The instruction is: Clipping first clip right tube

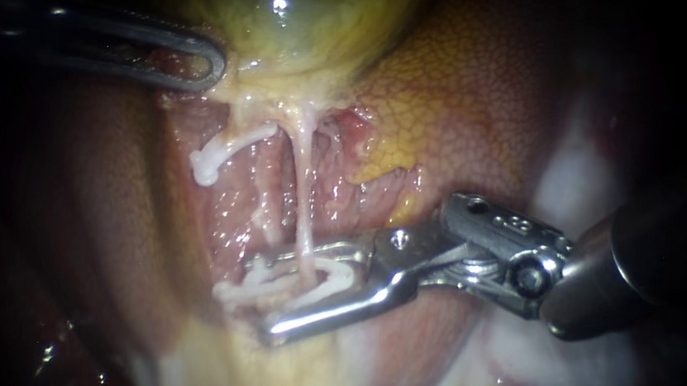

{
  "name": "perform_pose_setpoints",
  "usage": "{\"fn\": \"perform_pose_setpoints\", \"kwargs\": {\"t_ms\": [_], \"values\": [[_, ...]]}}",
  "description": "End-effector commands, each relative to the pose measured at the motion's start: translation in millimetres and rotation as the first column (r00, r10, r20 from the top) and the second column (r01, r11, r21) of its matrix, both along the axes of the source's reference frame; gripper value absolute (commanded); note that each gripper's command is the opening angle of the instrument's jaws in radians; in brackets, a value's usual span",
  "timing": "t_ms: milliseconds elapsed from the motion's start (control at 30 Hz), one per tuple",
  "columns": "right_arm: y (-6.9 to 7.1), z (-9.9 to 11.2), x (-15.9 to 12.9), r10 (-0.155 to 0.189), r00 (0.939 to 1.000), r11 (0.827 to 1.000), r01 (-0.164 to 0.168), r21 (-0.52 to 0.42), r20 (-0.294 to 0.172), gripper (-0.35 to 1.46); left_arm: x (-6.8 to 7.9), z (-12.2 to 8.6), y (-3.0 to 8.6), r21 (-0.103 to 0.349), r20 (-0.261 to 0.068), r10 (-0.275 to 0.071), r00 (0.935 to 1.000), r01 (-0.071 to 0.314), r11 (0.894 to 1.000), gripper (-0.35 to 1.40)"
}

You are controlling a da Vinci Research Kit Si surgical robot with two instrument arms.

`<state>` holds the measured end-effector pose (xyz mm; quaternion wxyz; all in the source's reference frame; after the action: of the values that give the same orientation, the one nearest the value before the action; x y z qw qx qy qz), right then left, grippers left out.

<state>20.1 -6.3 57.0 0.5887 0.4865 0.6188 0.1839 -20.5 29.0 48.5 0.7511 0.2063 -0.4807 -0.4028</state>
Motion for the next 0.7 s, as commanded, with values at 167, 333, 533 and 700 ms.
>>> {"fn": "perform_pose_setpoints", "kwargs": {"t_ms": [167,333,533,700], "values": [[0.3,0.4,-0.1,0.003,1.0,1.0,-0.003,0.0,0.002,-0.11,0.0,0.0,0.0,0.0,0.0,0.0,1.0,0.0,1.0,-0.35],[0.4,0.5,-0.2,0.002,1.0,1.0,-0.002,0.001,0.002,-0.35,0.0,0.0,0.1,0.0,0.0,0.0,1.0,0.0,1.0,-0.35],[0.5,0.7,-0.2,0.007,1.0,1.0,-0.007,0.0,0.006,-0.35,0.0,0.1,0.1,0.0,0.0,0.0,1.0,0.0,1.0,-0.35],[0.3,0.8,-0.2,0.007,1.0,1.0,-0.007,-0.001,0.005,-0.35,0.0,0.1,0.1,0.0,0.0,0.0,1.0,0.0,1.0,-0.35]]}}
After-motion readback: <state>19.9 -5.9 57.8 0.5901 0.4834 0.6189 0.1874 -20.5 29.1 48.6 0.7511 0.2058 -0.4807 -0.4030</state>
